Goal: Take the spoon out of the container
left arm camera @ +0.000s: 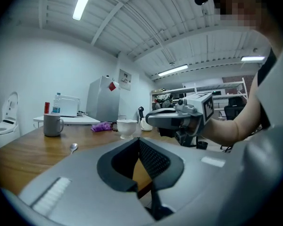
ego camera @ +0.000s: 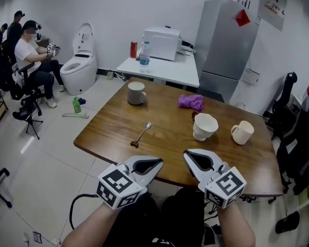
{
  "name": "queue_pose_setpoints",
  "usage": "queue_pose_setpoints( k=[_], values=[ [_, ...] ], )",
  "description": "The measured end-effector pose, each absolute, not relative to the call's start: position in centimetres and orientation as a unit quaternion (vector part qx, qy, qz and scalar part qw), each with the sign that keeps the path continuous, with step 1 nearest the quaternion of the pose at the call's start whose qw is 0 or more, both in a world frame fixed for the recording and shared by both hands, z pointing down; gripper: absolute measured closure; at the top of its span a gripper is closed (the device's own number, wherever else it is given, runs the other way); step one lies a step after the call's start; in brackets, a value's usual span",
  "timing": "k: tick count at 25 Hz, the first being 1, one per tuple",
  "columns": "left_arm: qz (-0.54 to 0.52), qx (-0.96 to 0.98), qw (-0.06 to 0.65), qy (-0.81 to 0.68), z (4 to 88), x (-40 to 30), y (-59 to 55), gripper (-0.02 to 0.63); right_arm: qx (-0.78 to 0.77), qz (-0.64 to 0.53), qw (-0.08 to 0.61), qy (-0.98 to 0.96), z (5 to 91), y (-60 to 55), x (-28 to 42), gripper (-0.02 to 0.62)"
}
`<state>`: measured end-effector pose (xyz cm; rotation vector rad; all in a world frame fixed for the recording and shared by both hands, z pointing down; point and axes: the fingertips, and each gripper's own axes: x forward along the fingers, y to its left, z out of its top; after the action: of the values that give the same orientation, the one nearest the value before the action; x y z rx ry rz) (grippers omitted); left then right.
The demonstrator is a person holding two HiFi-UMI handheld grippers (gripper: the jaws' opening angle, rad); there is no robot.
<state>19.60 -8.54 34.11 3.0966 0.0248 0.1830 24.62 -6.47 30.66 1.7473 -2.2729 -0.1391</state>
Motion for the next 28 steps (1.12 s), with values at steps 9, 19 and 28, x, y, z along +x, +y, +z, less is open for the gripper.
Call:
queue_pose_setpoints(
  k=[9,19,28],
  values=[
    [0.068,0.994,0.018,0.078,34.9,23.4,-3.5,0.594,0.655,-0.029,0.107,-0.748,33.1,-0.4,27.2,0.592],
    [0.062,0.989,0.014,0.134,35.9,25.2,1.5,0.594,0.689,-0.01,0.06,-0.722,35.1,4.1,28.3,0.592],
    [0.066,0.986,0.021,0.154,37.5,24.8,3.2,0.594,0.702,0.006,0.039,-0.711,36.5,6.1,28.1,0.594]
  ],
)
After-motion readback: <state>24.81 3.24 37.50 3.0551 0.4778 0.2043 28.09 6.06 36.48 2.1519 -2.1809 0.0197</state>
